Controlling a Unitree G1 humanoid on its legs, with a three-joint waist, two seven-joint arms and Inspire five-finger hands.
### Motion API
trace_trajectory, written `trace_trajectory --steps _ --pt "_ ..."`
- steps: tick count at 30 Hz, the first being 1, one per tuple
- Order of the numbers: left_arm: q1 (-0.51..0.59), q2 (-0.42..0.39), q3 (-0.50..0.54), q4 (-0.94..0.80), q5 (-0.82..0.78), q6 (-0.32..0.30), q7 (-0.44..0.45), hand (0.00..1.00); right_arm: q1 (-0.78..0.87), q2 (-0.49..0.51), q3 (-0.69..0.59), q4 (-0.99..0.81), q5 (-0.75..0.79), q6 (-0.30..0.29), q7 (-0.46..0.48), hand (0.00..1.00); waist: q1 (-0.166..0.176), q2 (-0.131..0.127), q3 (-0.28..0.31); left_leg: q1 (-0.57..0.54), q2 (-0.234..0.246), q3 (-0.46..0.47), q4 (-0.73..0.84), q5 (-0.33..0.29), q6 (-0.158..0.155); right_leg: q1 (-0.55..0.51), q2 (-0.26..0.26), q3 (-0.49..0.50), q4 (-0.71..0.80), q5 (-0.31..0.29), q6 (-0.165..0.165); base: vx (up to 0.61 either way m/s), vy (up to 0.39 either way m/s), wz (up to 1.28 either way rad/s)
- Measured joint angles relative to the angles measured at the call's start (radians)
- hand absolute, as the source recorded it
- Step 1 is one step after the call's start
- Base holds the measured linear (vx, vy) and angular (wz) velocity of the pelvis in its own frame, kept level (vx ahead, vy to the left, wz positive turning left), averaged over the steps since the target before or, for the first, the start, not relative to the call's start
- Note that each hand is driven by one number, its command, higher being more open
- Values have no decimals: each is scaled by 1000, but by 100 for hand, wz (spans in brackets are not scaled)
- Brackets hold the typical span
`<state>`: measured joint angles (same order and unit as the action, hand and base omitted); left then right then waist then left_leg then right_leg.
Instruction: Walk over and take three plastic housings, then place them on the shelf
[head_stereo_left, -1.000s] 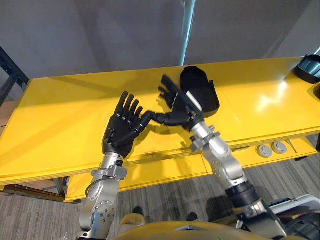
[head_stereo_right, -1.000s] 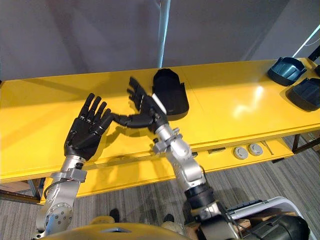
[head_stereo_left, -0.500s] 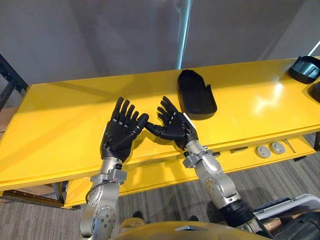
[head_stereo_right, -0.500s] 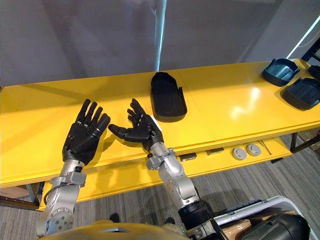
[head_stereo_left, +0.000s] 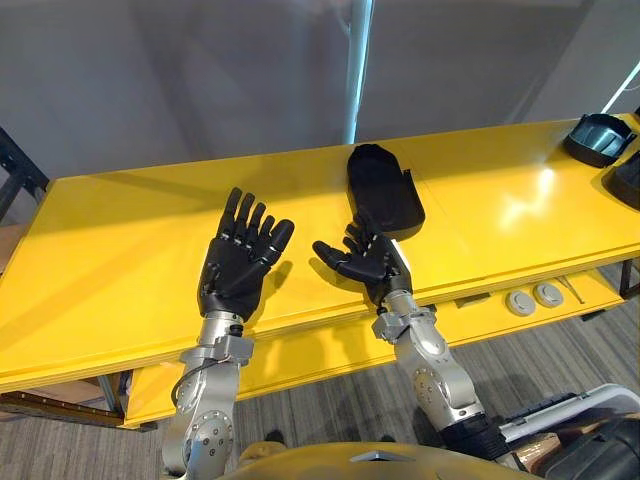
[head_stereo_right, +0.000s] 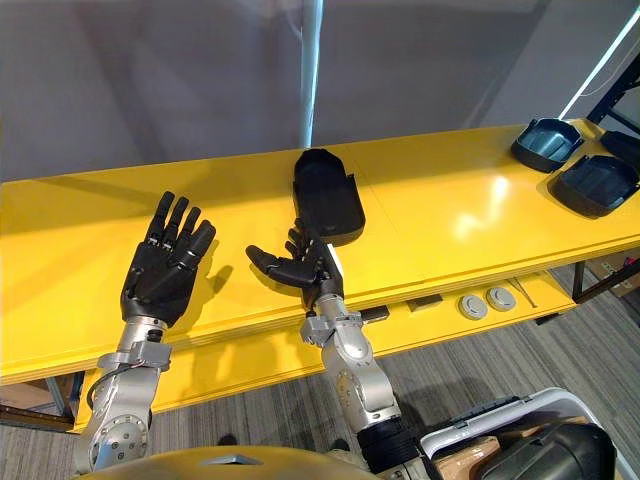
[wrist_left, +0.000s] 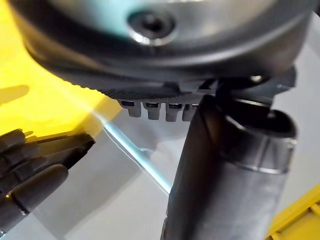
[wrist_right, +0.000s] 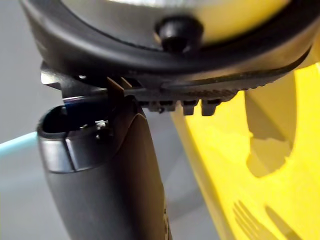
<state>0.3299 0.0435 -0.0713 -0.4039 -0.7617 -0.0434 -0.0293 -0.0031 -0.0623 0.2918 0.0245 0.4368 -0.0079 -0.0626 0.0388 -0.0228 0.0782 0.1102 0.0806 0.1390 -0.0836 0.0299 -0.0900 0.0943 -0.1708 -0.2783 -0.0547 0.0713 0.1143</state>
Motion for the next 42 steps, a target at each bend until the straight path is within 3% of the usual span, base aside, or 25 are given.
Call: trace_trajectory --steps 20,27,32,39,42 --pt "1 -8 0 0 0 0 7 100 32 38 -36 0 -41 -1 -97 100 -14 -1 -19 0 0 0 -1 0 0 0 0 0 0 0 0 0 0 0" --pt "2 -8 2 0 -2 0 7 100 38 38 -46 0 -99 -1 -64 100 -15 -1 -19 -3 -1 -7 -1 2 1 1 -1 -9 -1 0 0 0 0 3" --pt "4 -7 17 0 -3 -4 22 100 66 11 -56 -39 -115 -12 21 100 -16 -3 -22 -31 -1 -38 -1 10 1 -6 -2 -40 -2 -1 0 -9 -9 17" --pt "3 -36 113 -67 186 -172 170 100 71 -17 -42 -157 -95 -22 32 100 -11 -5 -20 -31 -1 -51 0 13 -1 3 -1 -50 0 -1 0 -22 -9 6" --pt "-32 -31 129 -106 248 -227 220 100 65 -20 -47 -246 -57 -79 21 100 1 -22 -6 -54 3 -63 45 -7 -8 1 -1 -59 12 -5 -4 -49 -10 7"
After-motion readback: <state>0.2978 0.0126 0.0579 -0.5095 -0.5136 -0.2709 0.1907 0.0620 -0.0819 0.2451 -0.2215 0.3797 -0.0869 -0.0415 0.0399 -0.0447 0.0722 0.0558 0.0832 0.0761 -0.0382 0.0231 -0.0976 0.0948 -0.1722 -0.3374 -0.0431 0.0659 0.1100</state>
